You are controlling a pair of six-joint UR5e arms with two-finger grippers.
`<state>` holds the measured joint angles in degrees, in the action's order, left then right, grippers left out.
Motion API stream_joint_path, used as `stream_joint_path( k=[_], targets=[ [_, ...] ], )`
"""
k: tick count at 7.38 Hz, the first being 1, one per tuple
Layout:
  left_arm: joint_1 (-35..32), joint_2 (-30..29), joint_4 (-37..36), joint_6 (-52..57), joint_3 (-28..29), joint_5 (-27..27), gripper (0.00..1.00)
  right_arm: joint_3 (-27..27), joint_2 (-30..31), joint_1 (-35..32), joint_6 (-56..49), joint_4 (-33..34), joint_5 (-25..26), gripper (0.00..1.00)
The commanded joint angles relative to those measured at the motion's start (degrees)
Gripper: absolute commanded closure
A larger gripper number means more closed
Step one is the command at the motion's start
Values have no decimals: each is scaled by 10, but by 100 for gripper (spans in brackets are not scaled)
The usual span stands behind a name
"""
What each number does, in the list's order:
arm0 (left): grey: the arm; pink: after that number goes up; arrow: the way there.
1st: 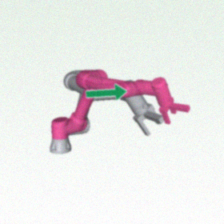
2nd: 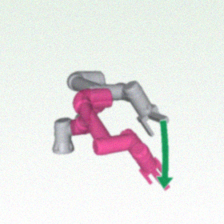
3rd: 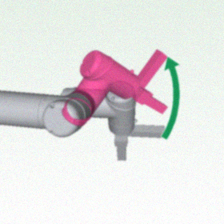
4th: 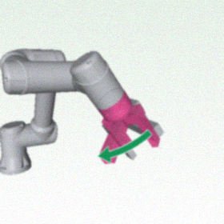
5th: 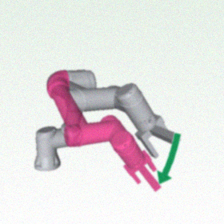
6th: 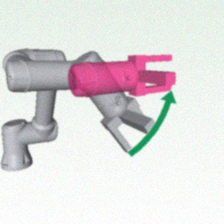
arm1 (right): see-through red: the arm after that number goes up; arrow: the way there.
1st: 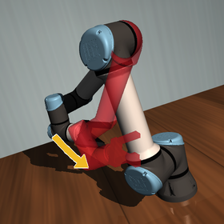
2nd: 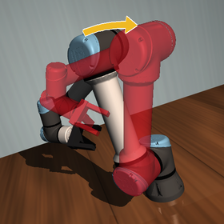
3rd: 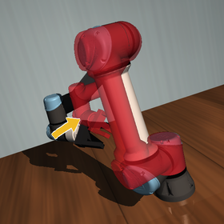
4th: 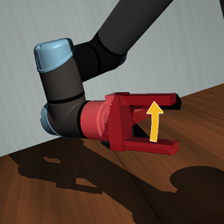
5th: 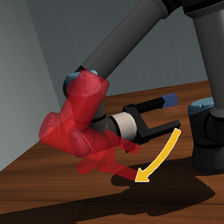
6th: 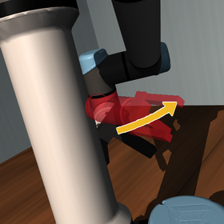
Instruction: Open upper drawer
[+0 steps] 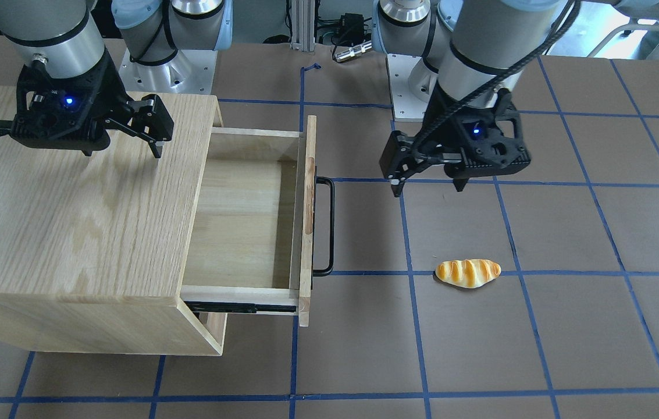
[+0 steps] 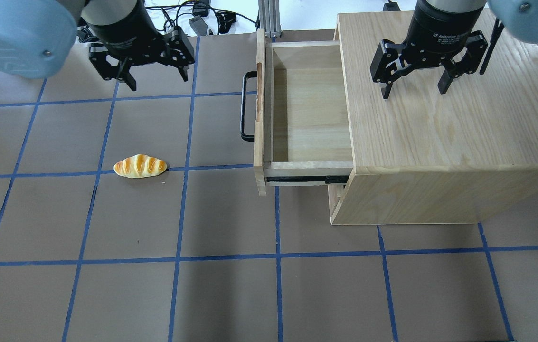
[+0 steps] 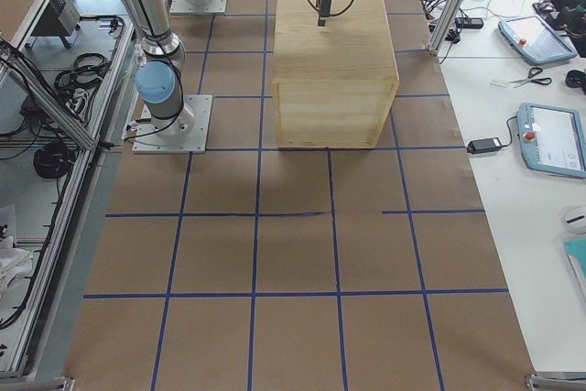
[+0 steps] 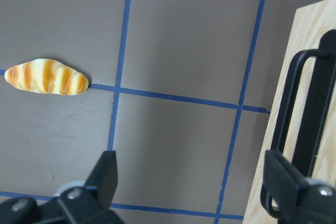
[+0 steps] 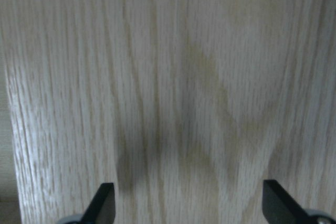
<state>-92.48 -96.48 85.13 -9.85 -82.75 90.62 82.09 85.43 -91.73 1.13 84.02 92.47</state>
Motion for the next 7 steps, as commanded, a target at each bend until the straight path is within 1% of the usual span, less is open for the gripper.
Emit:
stream_joint_path(
  k=[1,3,7],
  targets=[
    [72,24,25,100,-7,13,0,0,0,0,-1,0,0,0],
    [79,39,50,113,-17,11,0,0,0,0,0,0,0,0],
    [81,41,43,114,-21,9,0,1,0,0,-1,0,0,0]
  ],
)
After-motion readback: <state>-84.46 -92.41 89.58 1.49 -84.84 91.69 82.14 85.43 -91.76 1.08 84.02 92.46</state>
